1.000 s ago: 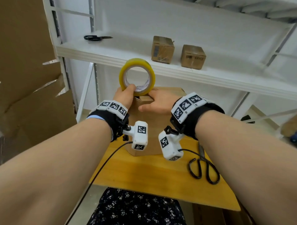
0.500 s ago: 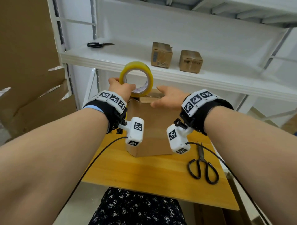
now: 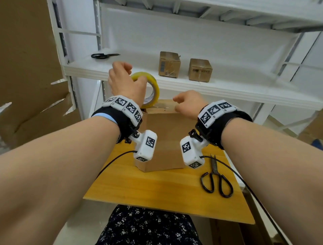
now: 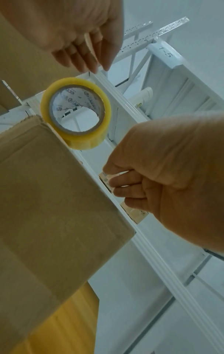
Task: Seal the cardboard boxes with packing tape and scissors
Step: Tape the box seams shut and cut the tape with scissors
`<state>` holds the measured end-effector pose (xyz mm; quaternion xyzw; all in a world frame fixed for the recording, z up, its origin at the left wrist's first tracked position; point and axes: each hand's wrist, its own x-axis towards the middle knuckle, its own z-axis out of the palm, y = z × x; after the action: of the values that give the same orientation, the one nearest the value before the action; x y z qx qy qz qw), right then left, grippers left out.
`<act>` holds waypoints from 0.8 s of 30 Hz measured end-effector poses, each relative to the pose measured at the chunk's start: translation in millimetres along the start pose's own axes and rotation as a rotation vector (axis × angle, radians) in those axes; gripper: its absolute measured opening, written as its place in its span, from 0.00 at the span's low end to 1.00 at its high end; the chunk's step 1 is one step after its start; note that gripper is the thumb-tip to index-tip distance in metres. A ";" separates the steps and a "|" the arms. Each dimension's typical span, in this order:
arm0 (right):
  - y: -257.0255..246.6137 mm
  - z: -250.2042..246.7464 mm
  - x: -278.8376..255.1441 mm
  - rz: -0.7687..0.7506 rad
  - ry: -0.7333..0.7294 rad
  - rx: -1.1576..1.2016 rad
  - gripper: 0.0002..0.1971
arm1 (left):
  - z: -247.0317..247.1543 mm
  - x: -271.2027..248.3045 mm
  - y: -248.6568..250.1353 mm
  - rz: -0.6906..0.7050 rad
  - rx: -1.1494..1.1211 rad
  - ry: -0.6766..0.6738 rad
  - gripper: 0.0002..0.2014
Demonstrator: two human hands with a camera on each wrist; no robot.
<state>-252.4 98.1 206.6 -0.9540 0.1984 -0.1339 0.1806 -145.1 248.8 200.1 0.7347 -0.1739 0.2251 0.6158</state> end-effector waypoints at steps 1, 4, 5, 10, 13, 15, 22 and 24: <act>3.0 -0.6 -1.2 0.001 0.028 0.008 0.23 | 1.5 -3.3 4.2 0.009 -0.038 -0.030 0.13; 13.3 -6.1 -6.6 0.012 0.173 0.017 0.19 | 10.2 -15.0 13.3 0.018 -0.115 -0.242 0.03; 17.7 -8.6 -8.8 0.020 0.237 0.022 0.18 | 14.9 -20.0 15.5 0.022 -0.119 -0.339 0.04; 55.3 -11.8 -22.5 0.122 0.453 0.068 0.15 | 52.8 -59.0 18.4 -0.045 -0.112 -0.727 0.06; 88.9 0.8 -33.5 0.260 0.447 0.053 0.13 | 74.7 -83.9 9.5 -0.074 -0.070 -0.881 0.05; 113.7 16.5 -41.4 0.390 0.356 0.024 0.10 | 88.2 -99.0 0.6 -0.086 -0.036 -0.971 0.04; 186.0 78.2 -61.6 0.514 -0.249 -0.309 0.15 | 125.5 -132.1 -29.9 -0.184 0.032 -1.088 0.04; 198.8 93.9 -56.3 0.541 -0.352 -0.313 0.11 | 133.7 -137.5 -37.2 -0.201 0.052 -1.122 0.04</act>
<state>-337.1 -20.7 32.9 -0.8914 0.4280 0.1169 0.0927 -224.9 121.1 75.7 0.7697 -0.3978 -0.2552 0.4292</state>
